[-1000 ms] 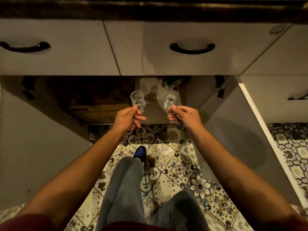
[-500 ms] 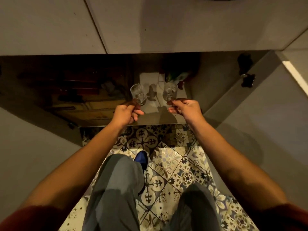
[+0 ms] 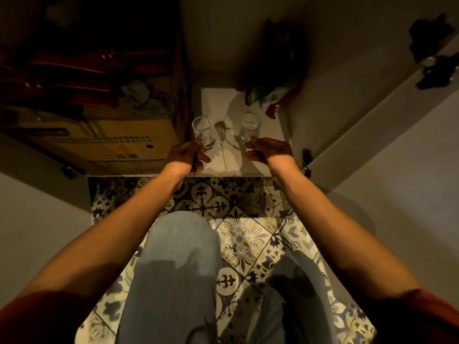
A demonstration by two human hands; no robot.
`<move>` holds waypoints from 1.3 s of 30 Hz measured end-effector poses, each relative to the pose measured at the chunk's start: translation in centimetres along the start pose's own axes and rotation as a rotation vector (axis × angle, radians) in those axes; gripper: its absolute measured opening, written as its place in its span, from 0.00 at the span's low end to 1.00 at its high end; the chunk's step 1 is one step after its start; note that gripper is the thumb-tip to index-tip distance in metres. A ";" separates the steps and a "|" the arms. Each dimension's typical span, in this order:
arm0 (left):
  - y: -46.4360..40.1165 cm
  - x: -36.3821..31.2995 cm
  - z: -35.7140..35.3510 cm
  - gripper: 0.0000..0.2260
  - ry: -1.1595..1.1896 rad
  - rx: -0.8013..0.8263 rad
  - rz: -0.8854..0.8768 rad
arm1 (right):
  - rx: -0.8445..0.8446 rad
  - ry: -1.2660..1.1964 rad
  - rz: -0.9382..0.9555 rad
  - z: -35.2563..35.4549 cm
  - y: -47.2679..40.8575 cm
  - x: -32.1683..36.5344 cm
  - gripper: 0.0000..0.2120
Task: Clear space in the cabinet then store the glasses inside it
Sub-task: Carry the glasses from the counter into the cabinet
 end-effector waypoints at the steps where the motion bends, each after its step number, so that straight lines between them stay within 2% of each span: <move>1: -0.3 0.5 -0.1 0.18 0.007 0.002 0.006 | 0.002 0.000 0.001 -0.1 -0.5 -0.7 0.06; 8: -2.4 4.0 -1.2 0.16 0.034 0.042 0.008 | 0.021 0.003 0.002 -1.1 -3.8 -4.4 0.05; 13: -4.1 6.2 -0.6 0.16 0.101 0.008 0.015 | 0.049 0.025 0.008 -2.4 -5.5 -8.2 0.05; 17: -5.1 7.7 -0.6 0.16 0.079 -0.011 0.009 | 0.075 0.013 0.027 -3.1 -7.0 -9.9 0.12; 21: -6.2 9.3 -0.6 0.17 0.087 -0.033 0.020 | 0.070 0.029 0.015 -4.1 -7.8 -11.5 0.13; 25: -7.6 11.1 -0.7 0.17 0.153 -0.034 0.104 | 0.026 0.003 -0.068 -5.2 -8.8 -12.9 0.11; 28: -8.8 11.6 -1.7 0.15 0.231 -0.035 0.153 | -0.048 0.010 -0.156 -5.8 -10.5 -14.6 0.06; 30: -9.8 12.4 -2.4 0.14 0.302 -0.029 0.184 | -0.064 0.045 -0.165 -6.2 -11.9 -15.6 0.16; 32: -10.9 13.7 -3.0 0.14 0.336 0.009 0.231 | -0.025 0.043 -0.195 -6.9 -12.7 -16.0 0.20; 35: -12.2 14.9 -3.2 0.13 0.322 0.032 0.257 | 0.117 0.163 -0.131 -7.9 -12.9 -15.5 0.07; 37: -12.9 14.8 -3.0 0.13 0.292 -0.011 0.241 | 0.103 0.173 -0.164 -8.2 -13.5 -16.0 0.04; 39: -14.2 15.3 -3.0 0.13 0.273 -0.040 0.228 | 0.045 0.190 -0.168 -8.4 -14.8 -16.9 0.06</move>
Point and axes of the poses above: each hand's wrist, its own y-axis away from the middle knuckle, its own z-axis out of the back of the hand, x = y × z, the point moved 7 cm from there along -y, towards the middle knuckle, and after that the axes turned 11 degrees about -x, right-handed, at the moved point
